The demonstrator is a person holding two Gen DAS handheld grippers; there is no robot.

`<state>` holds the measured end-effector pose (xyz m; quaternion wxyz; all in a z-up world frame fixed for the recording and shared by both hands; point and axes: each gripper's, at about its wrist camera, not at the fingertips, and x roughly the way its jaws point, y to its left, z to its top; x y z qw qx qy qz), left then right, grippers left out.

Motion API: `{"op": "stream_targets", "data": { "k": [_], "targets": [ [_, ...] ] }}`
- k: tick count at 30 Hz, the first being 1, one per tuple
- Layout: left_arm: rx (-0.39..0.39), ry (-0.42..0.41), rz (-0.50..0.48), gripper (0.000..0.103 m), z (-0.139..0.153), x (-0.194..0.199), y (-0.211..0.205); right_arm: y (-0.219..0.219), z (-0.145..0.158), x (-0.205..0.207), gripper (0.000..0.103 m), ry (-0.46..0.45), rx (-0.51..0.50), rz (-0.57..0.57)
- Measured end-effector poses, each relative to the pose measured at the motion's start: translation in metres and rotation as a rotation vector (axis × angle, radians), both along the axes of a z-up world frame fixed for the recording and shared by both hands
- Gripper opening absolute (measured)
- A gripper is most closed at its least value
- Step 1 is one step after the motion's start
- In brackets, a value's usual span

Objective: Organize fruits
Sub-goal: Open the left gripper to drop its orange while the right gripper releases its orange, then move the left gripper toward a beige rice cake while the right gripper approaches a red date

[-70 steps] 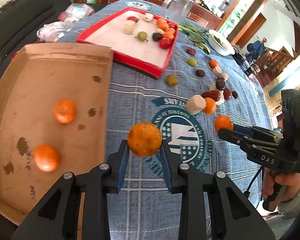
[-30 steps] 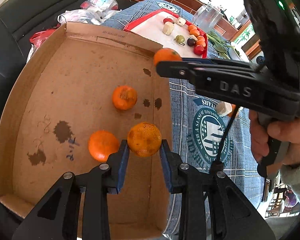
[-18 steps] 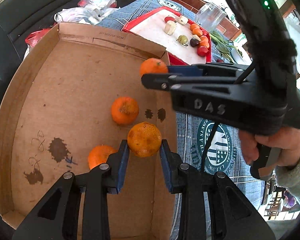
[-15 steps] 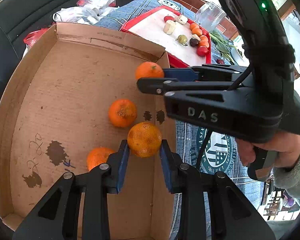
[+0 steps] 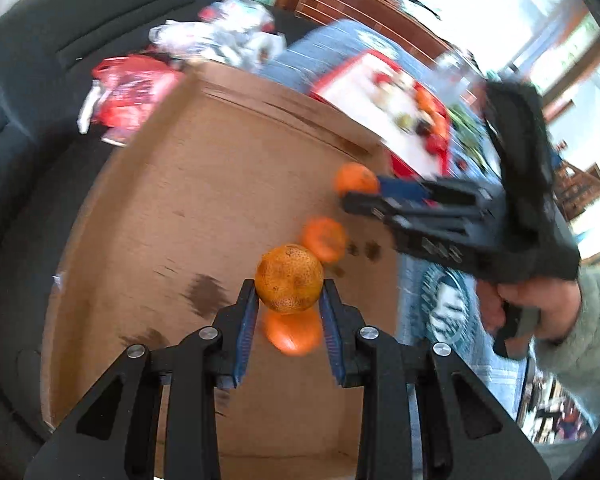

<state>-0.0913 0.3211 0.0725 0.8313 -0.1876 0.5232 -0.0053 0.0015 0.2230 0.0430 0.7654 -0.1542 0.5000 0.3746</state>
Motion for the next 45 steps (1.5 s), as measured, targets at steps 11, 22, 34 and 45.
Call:
{"op": "stream_targets", "data": {
  "k": [11, 22, 34, 45],
  "targets": [
    [0.093, 0.072, -0.061, 0.029, -0.024, 0.037, 0.001, 0.007, -0.008, -0.002, 0.036, 0.003, -0.02, -0.002],
    [0.109, 0.08, -0.043, 0.031, -0.027, 0.041, -0.003, 0.003, -0.005, -0.004, 0.042, 0.01, 0.013, -0.022],
    [0.13, 0.09, -0.051, 0.056, -0.02, 0.039, -0.013, -0.037, 0.03, -0.017, 0.064, -0.005, 0.13, -0.118],
    [0.181, 0.076, -0.085, 0.073, -0.001, 0.023, -0.034, -0.108, 0.044, -0.046, 0.076, -0.018, 0.159, -0.265]
  ]
}}
